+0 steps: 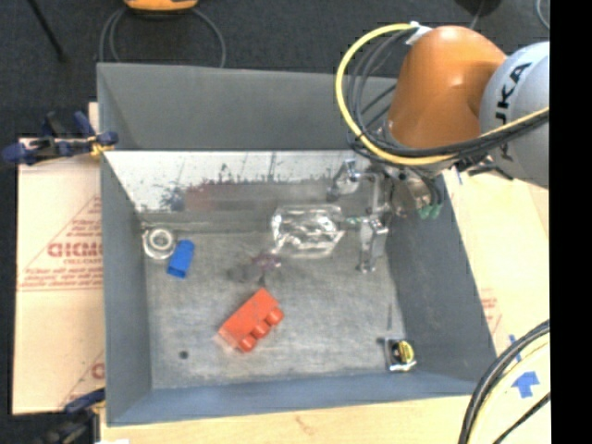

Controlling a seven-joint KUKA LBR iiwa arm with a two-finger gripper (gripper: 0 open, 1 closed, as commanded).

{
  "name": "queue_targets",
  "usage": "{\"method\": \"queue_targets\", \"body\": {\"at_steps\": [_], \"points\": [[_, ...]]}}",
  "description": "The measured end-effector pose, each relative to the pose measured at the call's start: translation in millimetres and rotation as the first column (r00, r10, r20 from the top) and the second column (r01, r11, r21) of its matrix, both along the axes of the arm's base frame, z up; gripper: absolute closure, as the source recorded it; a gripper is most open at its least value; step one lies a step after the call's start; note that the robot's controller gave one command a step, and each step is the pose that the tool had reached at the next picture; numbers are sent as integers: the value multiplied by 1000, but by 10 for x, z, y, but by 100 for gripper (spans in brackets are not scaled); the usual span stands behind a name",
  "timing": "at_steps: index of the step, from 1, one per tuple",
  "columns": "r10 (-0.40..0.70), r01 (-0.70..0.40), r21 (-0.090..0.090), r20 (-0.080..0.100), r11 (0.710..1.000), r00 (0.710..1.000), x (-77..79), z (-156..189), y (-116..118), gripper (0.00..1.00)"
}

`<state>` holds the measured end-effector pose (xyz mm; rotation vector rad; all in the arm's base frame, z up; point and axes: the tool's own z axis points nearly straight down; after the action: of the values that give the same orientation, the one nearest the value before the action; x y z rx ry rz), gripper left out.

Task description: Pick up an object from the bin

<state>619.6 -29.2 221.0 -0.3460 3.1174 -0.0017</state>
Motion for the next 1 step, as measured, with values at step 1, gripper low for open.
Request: {"method": "queue_targets", "body": {"at_steps": [1], "points": [[-35,35,4,-8,999,999,134,-1034,815,0]]}}
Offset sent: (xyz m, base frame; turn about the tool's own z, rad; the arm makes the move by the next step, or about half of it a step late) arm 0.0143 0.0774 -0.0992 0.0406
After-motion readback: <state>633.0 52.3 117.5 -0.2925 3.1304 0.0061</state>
